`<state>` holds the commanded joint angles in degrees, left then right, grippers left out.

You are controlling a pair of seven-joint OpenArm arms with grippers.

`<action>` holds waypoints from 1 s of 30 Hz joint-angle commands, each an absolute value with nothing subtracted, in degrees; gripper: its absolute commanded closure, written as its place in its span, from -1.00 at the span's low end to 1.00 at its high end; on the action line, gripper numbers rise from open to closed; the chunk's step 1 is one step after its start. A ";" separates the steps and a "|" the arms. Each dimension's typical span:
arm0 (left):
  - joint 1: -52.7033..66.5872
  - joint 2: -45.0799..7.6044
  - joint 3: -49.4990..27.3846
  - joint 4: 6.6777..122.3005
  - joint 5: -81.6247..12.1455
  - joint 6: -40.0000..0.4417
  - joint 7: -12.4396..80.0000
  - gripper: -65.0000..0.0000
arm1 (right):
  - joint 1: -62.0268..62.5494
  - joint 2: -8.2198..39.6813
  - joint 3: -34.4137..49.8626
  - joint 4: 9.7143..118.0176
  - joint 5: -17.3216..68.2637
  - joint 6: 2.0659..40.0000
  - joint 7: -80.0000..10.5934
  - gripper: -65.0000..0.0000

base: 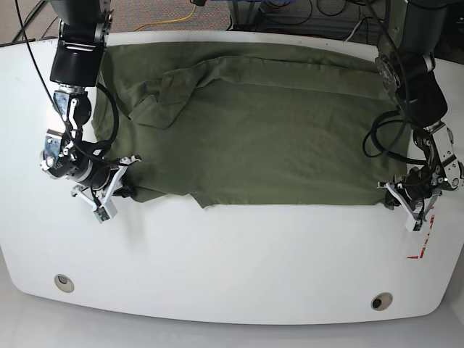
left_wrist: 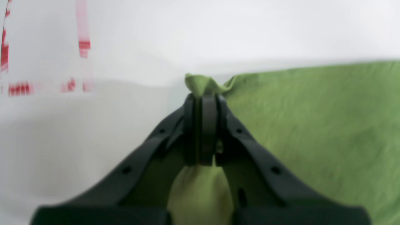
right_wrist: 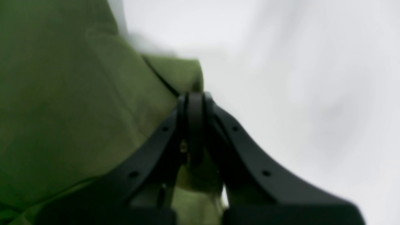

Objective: Layout the t-shirt on the table in an organized manner, then fold the t-shirt properly
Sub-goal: 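Lift the hem edge and fold it over toward the folded edge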

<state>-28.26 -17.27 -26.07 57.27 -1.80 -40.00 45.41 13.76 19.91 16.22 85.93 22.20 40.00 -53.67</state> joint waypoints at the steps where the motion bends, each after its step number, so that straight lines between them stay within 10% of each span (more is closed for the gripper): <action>1: -27.82 -17.27 -26.07 58.07 -1.80 -40.00 45.76 0.97 | 13.76 19.82 16.75 86.81 22.20 40.00 -54.46 1.00; 30: -7.78 -17.54 -26.15 87.52 -1.80 -40.00 59.38 0.95 | -5.49 16.31 22.73 113.54 22.64 40.00 -68.35 1.00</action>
<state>-7.78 -17.54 -26.15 87.52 -1.80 -40.00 59.38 -5.49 16.31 22.73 113.54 22.64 40.00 -68.35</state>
